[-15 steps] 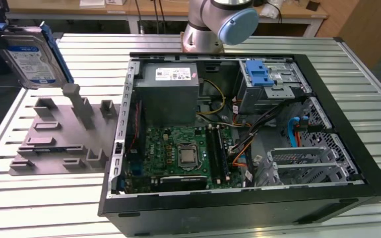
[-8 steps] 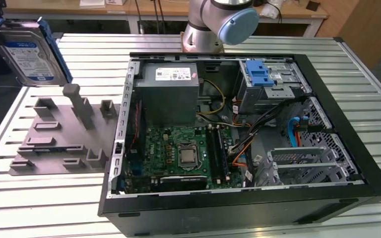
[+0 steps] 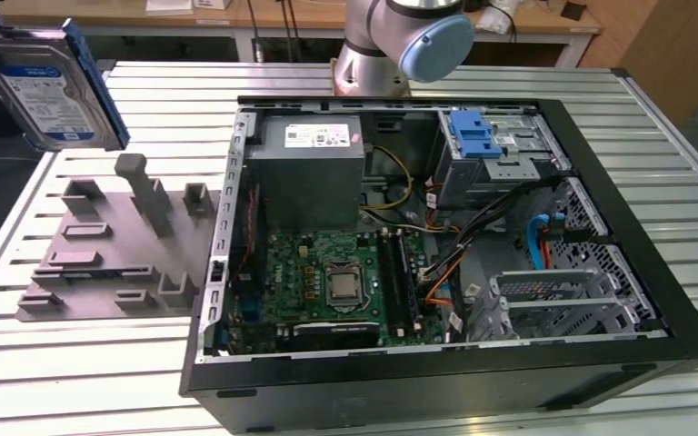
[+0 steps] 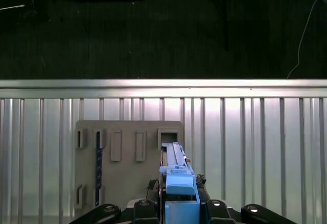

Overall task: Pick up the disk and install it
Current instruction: 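Pick up the disk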

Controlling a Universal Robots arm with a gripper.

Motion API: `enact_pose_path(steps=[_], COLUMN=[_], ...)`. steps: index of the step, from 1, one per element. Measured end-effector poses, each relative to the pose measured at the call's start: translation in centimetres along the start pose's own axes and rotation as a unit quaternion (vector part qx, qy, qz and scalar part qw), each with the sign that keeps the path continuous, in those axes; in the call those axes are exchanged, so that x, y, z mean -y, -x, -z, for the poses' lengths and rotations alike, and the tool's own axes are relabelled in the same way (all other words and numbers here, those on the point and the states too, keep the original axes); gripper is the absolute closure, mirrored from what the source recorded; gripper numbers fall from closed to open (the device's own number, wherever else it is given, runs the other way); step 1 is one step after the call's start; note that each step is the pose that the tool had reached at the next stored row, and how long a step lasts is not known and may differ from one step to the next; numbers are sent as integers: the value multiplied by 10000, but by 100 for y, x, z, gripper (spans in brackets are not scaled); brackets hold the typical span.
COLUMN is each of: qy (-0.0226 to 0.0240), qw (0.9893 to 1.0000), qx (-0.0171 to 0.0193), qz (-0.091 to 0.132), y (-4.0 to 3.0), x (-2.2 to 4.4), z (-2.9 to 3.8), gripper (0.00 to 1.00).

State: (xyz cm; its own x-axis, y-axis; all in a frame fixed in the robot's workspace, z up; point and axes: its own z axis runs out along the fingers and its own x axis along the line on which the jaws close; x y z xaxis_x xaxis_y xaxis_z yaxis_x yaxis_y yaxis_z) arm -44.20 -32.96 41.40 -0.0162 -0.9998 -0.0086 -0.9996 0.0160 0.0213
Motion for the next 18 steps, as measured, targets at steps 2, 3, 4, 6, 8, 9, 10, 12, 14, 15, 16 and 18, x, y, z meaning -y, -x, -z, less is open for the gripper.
enact_pose_path(steps=[2, 3, 4, 6, 8, 9, 10, 12, 14, 15, 16, 18], qy=[0, 0, 0, 0, 0, 0, 0, 0, 0, -1, 0, 0], qw=[10000, 10000, 10000, 10000, 10000, 10000, 10000, 10000, 10000, 10000, 10000, 10000], qx=[0, 0, 0, 0, 0, 0, 0, 0, 0, 0, 0, 0], qz=[0, 0, 0, 0, 0, 0, 0, 0, 0, 0, 0, -2], y=[0, 1, 1, 2, 2, 3, 3, 3, 4, 4, 5, 5], x=[-1, -2, -3, -4, -5, -6, -7, -8, -10, -11, -12, -13], z=[54, 85, 118, 186, 255, 289, 321, 383, 455, 492, 527, 591], gripper=[64, 64, 64, 64, 64, 64, 64, 64, 64, 64, 64, 64])
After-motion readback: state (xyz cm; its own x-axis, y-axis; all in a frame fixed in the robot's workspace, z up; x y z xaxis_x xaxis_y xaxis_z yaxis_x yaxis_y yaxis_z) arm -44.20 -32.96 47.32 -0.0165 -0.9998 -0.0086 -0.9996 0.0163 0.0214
